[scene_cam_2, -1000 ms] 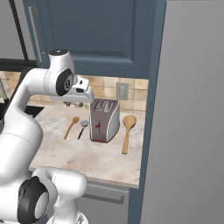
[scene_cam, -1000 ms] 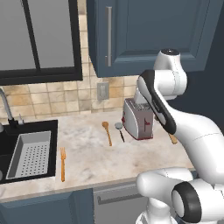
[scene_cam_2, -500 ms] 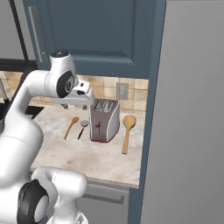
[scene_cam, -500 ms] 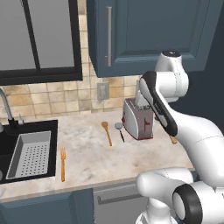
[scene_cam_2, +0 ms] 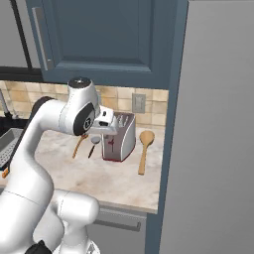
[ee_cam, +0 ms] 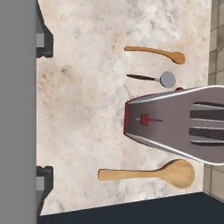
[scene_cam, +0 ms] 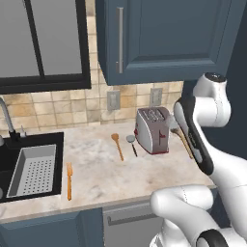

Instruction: Organize the utensils by type. Pick up the wooden spoons from the counter and place them in the open cabinet. Then pick up the metallic utensils from the counter and place them in the open drawer.

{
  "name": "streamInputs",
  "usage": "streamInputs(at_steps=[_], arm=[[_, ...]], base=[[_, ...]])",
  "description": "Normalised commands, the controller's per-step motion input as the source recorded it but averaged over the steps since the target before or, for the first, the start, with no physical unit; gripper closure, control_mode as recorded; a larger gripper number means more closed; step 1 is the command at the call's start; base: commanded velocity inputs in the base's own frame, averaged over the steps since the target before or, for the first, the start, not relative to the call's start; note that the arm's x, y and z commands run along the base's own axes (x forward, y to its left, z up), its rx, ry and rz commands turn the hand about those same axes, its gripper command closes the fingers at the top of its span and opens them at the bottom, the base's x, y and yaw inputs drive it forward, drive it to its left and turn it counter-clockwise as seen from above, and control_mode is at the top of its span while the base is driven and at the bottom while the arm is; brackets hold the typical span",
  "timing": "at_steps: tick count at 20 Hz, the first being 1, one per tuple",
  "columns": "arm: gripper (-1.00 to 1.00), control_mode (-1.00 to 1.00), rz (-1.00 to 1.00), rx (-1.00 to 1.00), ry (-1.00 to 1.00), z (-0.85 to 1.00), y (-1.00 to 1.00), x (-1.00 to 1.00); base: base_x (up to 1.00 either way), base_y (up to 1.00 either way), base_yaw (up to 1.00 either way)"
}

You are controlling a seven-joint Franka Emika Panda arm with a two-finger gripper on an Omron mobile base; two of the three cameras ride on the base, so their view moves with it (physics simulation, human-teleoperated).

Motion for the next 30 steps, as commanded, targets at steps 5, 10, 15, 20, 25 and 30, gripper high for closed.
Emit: streamInputs(at_steps=[5,10,15,20,25,30], arm=[[-1.0,-1.0,0.0,-0.13,-0.05,-0.26,-0.4,-0.05],[-1.0,-1.0,0.02,-0.16,-0.02,-0.24,-0.42,0.0],[-1.0,-1.0,0.11,-0.04,-0.02,-0.26,-0.52,0.0],[-1.0,-1.0,0.31,0.0,-0.02,-0.26,-0.5,0.0],[-1.0,-1.0,0.25,0.01,-0.02,-0.27,-0.31,0.2],[-1.0,-1.0,0.08,0.12,0.0,-0.02,-0.21,0.36]], base=[[0.0,0.0,0.0],[0.0,0.0,0.0],[0.0,0.0,0.0],[0.0,0.0,0.0],[0.0,0.0,0.0],[0.0,0.0,0.0]])
